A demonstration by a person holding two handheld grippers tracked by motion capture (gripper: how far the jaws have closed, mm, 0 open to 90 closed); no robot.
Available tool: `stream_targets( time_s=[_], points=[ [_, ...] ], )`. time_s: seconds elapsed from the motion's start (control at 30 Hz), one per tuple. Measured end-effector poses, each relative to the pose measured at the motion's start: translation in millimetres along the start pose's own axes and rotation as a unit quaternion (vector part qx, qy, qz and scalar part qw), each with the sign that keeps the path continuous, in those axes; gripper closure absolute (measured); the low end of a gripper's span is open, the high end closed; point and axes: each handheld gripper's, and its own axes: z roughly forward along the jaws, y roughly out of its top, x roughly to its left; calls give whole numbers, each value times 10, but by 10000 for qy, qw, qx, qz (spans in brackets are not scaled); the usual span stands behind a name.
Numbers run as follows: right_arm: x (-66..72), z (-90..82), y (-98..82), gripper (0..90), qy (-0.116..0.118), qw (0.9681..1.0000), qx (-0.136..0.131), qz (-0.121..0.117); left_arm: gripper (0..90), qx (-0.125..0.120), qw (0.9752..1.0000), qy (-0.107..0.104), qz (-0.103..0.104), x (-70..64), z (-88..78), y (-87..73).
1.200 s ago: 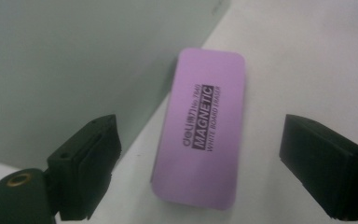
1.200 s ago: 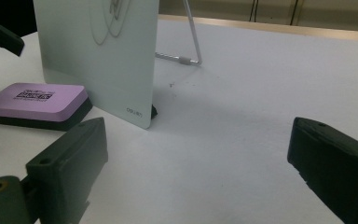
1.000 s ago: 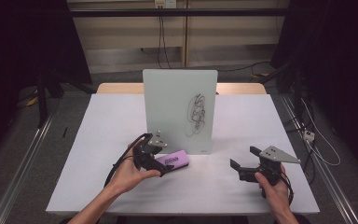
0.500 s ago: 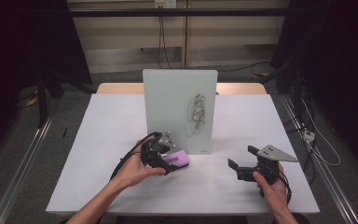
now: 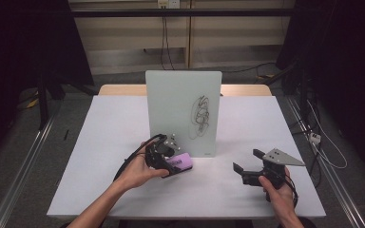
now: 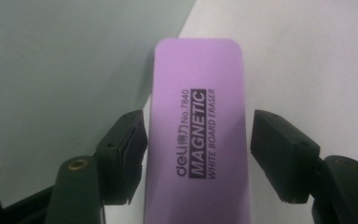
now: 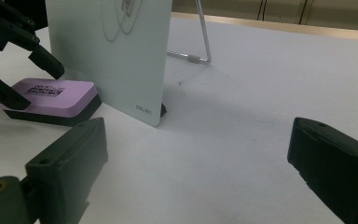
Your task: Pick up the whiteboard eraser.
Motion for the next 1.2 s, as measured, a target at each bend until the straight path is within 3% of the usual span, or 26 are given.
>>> stream_targets(
  time_s=[0.13,0.33,0.57,0.6,1.03,1.2],
  points=[
    [1,19,7,48,38,10000,6,-7,347,87,9999,-69,21,5,41,1],
    [16,37,8,48,108,9999,46,-52,360,199,9997,14,152,-12,67,2],
    [28,14,2,46,125,9999,56,-71,397,302,9995,112,60,-27,77,12],
    [29,16,-1,46,112,9999,71,-71,401,335,9991,173,169,-38,75,17],
    [40,36,2,46,166,9998,107,-66,404,368,9988,180,250,-45,88,15],
    [41,43,3,46,169,9997,123,-99,405,354,9991,127,193,-46,84,12]
  ],
)
